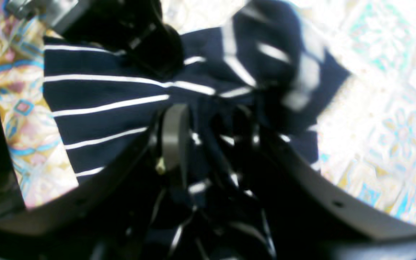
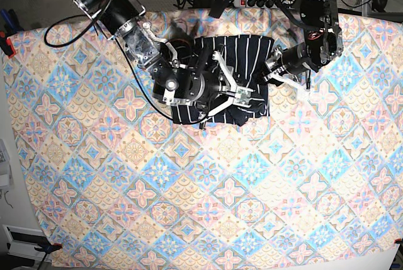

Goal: Fold the T-shirt properly
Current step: 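Fold the strip in half with the right gripper toward the left gripper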

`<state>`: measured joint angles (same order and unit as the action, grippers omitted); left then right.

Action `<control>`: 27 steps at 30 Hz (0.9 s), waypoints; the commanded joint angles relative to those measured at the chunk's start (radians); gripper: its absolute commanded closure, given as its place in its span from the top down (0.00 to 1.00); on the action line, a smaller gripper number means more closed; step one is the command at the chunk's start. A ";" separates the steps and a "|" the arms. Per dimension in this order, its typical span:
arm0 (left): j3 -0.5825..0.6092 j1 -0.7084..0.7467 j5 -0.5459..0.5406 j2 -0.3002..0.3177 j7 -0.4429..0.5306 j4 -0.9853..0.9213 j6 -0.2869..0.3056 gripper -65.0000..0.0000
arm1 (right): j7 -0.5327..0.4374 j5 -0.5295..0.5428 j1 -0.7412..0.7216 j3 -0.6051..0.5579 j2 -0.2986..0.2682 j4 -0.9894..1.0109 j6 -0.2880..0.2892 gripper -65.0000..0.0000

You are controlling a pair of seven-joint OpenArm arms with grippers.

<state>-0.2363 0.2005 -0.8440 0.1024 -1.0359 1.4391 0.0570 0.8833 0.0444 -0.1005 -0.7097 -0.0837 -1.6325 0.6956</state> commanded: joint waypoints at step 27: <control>0.001 -0.005 0.009 0.003 0.009 0.010 0.004 0.32 | -0.082 0.004 0.181 0.321 -0.037 -0.091 -0.006 0.31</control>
<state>-0.2344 0.2001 -0.8402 0.1017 -1.0283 1.4391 0.0597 0.8223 0.0330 0.0929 -0.3920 -0.1230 -1.7065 0.6849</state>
